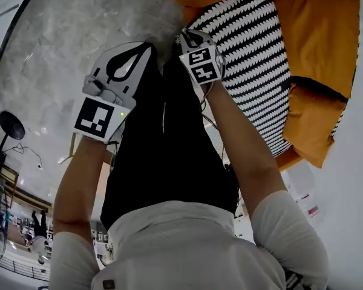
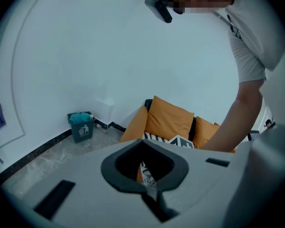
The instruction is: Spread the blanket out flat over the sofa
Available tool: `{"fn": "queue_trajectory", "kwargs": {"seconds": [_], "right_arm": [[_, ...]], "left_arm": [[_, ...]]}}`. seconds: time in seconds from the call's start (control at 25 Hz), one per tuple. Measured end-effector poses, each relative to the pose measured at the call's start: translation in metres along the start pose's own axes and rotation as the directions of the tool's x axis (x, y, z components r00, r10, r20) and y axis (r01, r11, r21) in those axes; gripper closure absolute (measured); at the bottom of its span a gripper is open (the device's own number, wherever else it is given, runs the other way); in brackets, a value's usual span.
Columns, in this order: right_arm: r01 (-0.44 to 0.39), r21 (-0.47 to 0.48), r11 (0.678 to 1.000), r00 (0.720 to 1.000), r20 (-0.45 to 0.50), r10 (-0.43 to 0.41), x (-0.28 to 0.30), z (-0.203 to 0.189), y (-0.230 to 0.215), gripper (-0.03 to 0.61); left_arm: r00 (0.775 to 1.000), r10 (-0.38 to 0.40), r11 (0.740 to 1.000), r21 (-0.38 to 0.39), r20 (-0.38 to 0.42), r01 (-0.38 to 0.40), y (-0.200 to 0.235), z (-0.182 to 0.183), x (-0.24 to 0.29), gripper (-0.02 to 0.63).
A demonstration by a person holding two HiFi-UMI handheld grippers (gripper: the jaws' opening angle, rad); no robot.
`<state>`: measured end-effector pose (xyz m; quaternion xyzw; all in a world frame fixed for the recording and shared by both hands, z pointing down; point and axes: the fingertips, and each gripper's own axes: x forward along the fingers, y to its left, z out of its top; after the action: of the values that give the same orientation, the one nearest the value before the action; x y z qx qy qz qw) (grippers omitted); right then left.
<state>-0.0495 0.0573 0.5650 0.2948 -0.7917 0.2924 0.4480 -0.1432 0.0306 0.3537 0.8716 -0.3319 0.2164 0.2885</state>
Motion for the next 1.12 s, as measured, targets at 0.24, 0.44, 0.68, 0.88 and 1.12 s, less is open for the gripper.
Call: {"fn": "queue_trajectory", "kwargs": {"seconds": [0.24,0.44,0.68,0.88,1.12], "right_arm": [[-0.008,-0.04,0.999,0.997,-0.081,0.004,0.055,-0.008,-0.004,0.543],[-0.02,-0.066,0.998,0.991,-0.137,0.011,0.09,-0.021,-0.007,0.543],[-0.041,-0.057,0.998,0.986,-0.161,0.031,0.119,-0.027,-0.01,0.543],[-0.053,-0.022,0.998,0.985,-0.164,0.049,0.139,-0.036,-0.025,0.541],[-0.104,0.011,0.994,0.983,-0.153,0.105,0.149,-0.041,-0.013,0.483]], "left_arm": [[0.997,0.061,0.996,-0.066,0.037,-0.058,0.021,-0.011,0.011,0.604],[0.989,0.123,0.987,-0.112,0.079,-0.113,0.044,-0.013,0.012,0.604],[0.988,0.138,0.984,-0.12,0.071,-0.129,0.058,-0.029,0.017,0.604],[0.985,0.162,0.981,-0.121,0.06,-0.154,0.064,-0.041,0.018,0.604],[0.988,0.146,0.985,-0.104,0.044,-0.141,0.057,-0.05,0.014,0.604]]}}
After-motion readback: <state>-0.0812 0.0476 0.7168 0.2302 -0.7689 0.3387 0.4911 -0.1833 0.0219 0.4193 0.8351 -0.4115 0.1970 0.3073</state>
